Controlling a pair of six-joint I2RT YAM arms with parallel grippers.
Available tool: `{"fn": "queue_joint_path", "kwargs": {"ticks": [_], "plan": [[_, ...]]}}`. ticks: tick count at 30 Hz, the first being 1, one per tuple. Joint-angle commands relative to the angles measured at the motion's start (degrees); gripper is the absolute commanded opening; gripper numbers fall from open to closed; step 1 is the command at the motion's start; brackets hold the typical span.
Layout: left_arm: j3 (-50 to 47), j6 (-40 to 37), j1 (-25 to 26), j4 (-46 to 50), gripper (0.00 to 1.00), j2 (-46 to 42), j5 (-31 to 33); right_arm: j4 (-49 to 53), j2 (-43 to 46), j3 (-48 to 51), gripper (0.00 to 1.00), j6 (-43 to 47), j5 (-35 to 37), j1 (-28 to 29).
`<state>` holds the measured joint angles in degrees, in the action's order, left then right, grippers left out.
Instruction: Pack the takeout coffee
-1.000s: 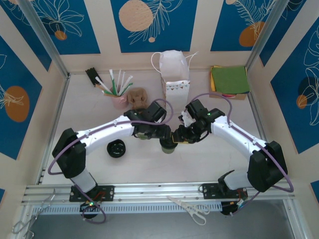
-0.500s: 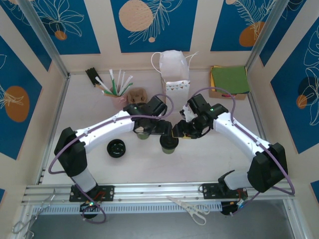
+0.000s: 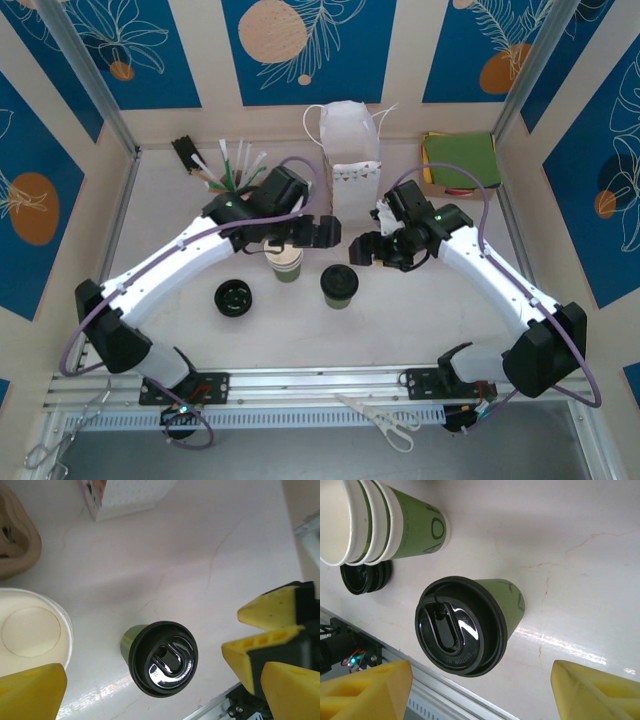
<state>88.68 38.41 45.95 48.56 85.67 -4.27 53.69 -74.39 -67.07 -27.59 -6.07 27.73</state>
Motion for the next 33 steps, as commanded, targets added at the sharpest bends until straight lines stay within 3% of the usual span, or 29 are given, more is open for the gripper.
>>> {"fn": "queue_joint_path", "kwargs": {"ticks": [1,4,11,22,26,33], "plan": [[1.7,-4.2,-3.0,2.0,1.0,-2.4,-3.6,1.7,-0.6,-3.3,0.75,-3.3,3.5,0.0],[1.6,-7.0,-6.8,3.4,1.0,-4.0,-5.8,2.5,-1.6,-6.3,0.78,-5.7,6.5,0.8],[-1.7,-14.9,-14.2,4.9,1.0,-9.8,-7.5,5.7,-5.7,-15.5,0.99,-8.1,13.6,4.0],[-8.2,-16.3,-19.2,3.0,1.0,-11.4,-7.7,8.6,-15.9,-30.0,0.99,-5.7,19.1,10.3],[-10.0,-15.4,-20.5,1.9,0.9,-8.8,-4.5,9.7,-19.9,-35.3,0.99,-3.1,21.2,12.9],[-12.4,-12.3,-24.2,-3.2,0.75,-1.5,-4.2,9.9,-21.3,-38.2,0.99,-1.1,19.8,13.0]]}}
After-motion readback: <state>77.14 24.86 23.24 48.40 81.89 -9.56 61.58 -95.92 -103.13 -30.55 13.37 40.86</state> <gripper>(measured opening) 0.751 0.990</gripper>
